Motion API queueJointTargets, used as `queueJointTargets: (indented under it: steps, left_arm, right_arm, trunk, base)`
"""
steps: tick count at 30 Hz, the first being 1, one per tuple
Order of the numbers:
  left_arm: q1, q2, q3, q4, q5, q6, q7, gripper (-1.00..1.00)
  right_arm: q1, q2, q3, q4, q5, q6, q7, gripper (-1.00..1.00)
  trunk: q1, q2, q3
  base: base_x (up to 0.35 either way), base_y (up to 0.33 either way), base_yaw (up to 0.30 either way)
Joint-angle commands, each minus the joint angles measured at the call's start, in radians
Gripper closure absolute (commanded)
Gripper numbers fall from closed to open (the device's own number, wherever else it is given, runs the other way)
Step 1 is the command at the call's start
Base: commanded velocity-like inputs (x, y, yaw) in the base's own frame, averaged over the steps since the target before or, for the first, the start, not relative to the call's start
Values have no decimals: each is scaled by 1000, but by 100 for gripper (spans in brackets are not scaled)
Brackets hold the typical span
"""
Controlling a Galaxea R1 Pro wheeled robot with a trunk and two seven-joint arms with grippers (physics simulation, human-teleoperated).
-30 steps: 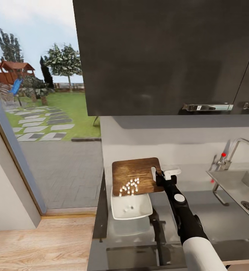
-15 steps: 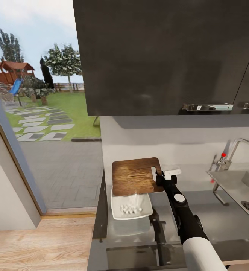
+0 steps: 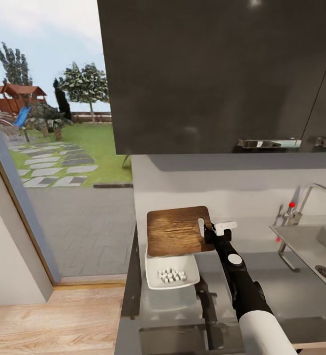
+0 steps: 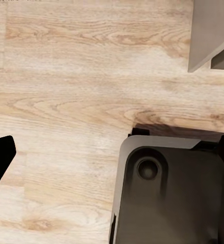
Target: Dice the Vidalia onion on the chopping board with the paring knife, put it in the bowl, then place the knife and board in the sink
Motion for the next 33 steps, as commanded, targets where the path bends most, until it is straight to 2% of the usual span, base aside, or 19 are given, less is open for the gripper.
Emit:
queueJointTargets:
  steps: [1,7,21,33]
  left_arm:
    - [0,2,-8,-1,10,-3,8,-100]
    - [0,1,-8,-1,10,-3,8,-100]
    - [0,-5,-10,-1,10,-3,8,-100]
    - [0,-8,-10,-1,9,-3,8,-100]
  right_arm:
    - [-1,2,-6,-1,9,-3,9,100]
    - [-1,2,-6,-12,9,-2,11,100]
    - [-1,9,-4,-63,8,14,11,100]
    - [-1,11,-3,-76,8,40,11,100]
  trunk:
    - [1,-2,0]
    - [1,-2,8]
    - [1,-2,9]
    - [1,-2,9]
  base:
    - [0,0,0]
    - [0,0,0]
    - [0,-3,0]
    - [-21,-254,0]
